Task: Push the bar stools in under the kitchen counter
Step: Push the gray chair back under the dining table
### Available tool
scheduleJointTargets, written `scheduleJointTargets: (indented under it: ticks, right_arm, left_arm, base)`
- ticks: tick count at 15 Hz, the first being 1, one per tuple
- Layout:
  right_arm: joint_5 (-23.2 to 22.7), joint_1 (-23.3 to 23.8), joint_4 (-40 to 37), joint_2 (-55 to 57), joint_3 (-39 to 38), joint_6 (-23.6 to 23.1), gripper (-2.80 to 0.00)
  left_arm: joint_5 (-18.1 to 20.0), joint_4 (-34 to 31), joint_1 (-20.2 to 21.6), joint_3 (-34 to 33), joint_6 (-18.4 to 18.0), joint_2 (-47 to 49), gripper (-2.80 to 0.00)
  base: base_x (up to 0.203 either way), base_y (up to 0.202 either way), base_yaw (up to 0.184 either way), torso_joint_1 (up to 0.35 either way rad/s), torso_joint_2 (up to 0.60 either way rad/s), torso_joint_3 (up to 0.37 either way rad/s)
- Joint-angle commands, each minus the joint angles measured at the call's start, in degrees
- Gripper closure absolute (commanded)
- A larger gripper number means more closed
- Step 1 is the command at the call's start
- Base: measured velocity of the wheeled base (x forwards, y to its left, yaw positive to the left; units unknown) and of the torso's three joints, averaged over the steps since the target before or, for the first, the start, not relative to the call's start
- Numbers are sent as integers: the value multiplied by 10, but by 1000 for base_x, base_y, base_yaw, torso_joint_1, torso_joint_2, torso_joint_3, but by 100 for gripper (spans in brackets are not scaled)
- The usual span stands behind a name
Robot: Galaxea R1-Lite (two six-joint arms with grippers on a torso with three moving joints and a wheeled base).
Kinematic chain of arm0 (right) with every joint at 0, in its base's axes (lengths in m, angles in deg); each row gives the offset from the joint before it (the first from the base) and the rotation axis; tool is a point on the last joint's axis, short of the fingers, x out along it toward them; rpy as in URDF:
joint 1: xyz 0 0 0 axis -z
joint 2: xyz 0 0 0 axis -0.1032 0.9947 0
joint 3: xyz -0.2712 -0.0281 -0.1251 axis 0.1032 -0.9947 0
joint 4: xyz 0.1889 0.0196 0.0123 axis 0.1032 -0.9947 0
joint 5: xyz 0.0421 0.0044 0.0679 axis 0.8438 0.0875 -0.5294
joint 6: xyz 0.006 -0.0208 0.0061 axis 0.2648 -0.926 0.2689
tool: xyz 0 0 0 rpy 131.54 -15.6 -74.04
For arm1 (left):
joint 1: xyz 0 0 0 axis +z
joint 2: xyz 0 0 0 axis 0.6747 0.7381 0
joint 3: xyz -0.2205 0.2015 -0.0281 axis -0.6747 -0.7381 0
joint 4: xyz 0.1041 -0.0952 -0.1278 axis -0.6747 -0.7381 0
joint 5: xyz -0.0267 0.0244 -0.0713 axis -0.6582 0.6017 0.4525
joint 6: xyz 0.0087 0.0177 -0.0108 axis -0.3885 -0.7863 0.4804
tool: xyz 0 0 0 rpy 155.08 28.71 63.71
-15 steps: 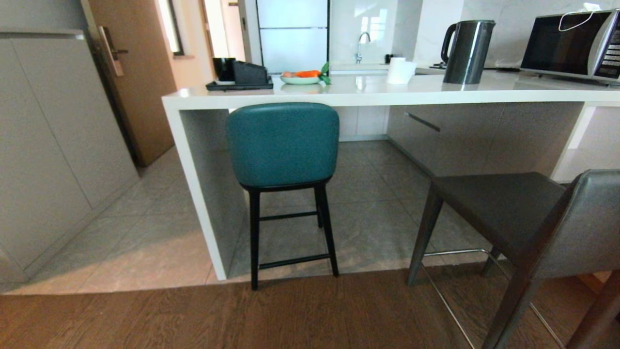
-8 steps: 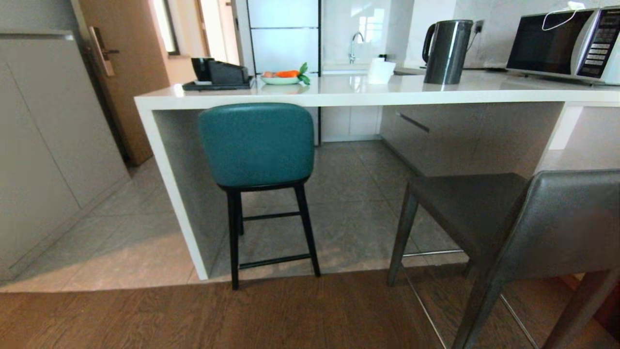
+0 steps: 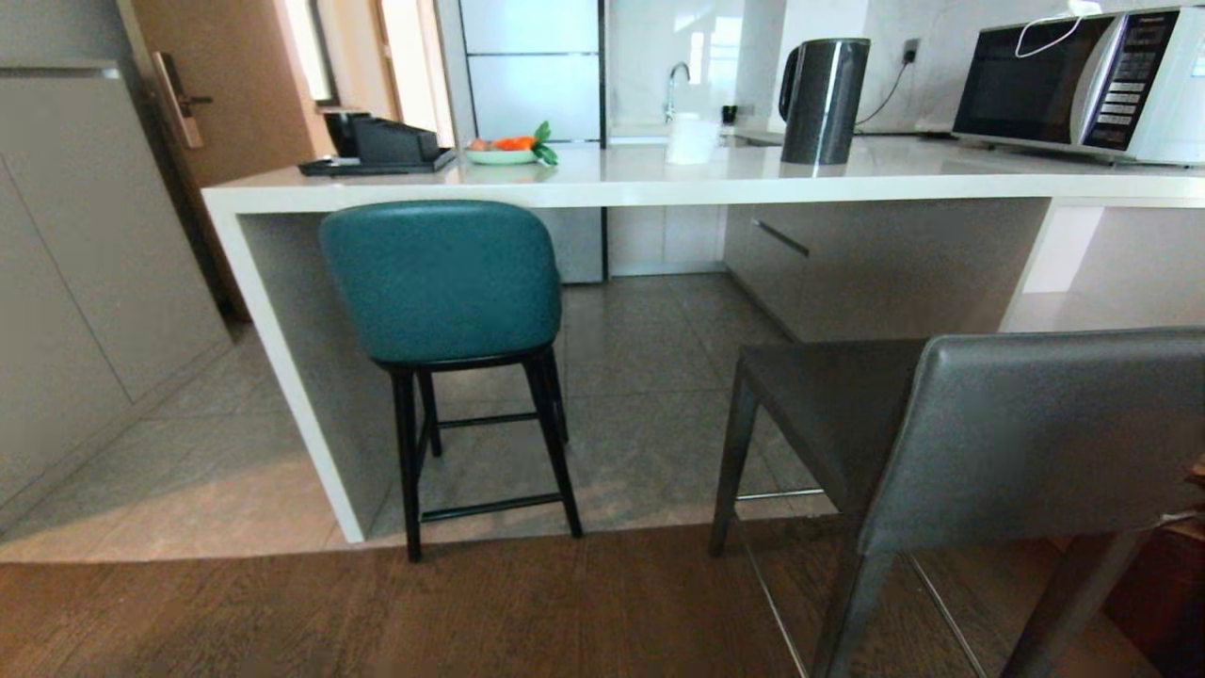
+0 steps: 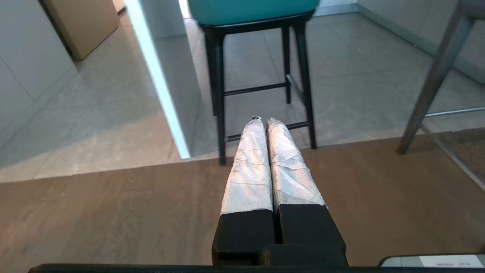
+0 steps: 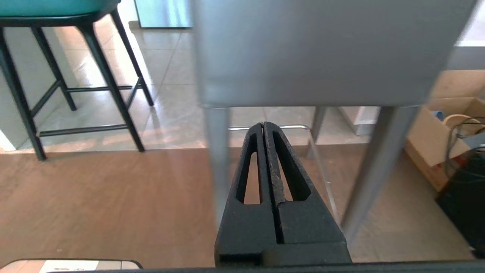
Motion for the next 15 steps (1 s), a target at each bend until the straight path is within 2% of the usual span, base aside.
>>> scheduleJointTargets:
  ticks: [1, 15]
  right_arm:
    - [0, 0, 0, 1, -3, 0, 0]
    - [2, 0, 0, 1, -3, 3, 0]
  left_arm:
    - [0, 0, 0, -2, 0, 1, 0]
    - [-1, -1, 0, -2, 0, 1, 0]
  base:
    - [0, -193, 0, 7, 7, 7]
    - [0, -194, 2, 3, 4, 2]
